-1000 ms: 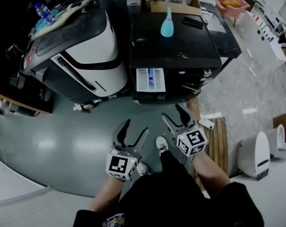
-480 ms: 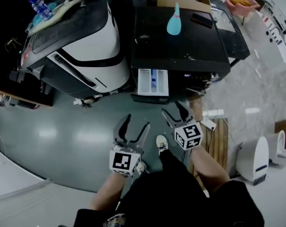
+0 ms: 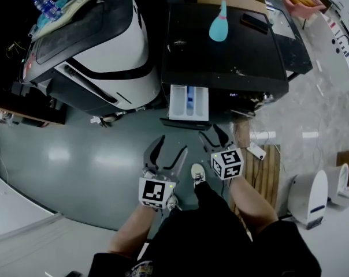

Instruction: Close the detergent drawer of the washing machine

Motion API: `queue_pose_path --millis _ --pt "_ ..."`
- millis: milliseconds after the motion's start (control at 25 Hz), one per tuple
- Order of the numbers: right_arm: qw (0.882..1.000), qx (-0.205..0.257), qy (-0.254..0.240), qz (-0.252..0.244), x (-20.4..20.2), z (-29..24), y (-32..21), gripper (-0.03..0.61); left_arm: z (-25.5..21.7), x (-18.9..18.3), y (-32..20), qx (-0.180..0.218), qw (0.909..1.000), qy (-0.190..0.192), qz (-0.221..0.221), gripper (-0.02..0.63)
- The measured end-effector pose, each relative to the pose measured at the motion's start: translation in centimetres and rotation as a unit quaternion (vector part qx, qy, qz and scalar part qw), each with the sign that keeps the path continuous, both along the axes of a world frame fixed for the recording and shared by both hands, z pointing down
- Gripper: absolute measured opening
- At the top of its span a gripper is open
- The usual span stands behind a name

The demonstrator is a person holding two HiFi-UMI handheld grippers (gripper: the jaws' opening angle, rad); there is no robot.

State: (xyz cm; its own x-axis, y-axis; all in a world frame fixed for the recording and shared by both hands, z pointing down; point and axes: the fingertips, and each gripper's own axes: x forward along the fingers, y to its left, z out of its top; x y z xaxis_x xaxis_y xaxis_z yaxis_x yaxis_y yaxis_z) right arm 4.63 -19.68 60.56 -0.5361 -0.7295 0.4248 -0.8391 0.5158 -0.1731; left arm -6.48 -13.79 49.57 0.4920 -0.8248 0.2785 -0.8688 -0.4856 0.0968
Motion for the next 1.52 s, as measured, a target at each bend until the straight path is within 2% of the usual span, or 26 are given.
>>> queue_pose_path --millis 240,400,600,880,1520 --pt "1.000 -0.012 0.005 -0.001 0.1 1.7 -1.0 0.209 1.1 0.8 -1.3 -0.007 1.0000 0.000 0.000 0.273" --pt "1.000 -0.014 0.017 0.010 0.6 2.6 -1.8 0.138 1.6 0.9 -2.0 -0.014 0.9999 0.004 -0.001 0.273" --pt "0.999 0.000 0.034 -0.007 0.4 2.5 -2.4 0.129 1.7 1.1 -2.9 -0.016 0.9998 0.007 -0.004 0.273" --pt "0.999 0.001 0.044 0.000 0.6 2.2 -5.4 0.124 1.7 1.1 -3.9 -0.015 0.9998 0.009 -0.004 0.273" --pt "0.999 0.006 0.037 0.007 0.7 2.3 -9.3 0.126 2.4 1.5 -6.0 -0.017 0.9998 0.009 -0.005 0.273"
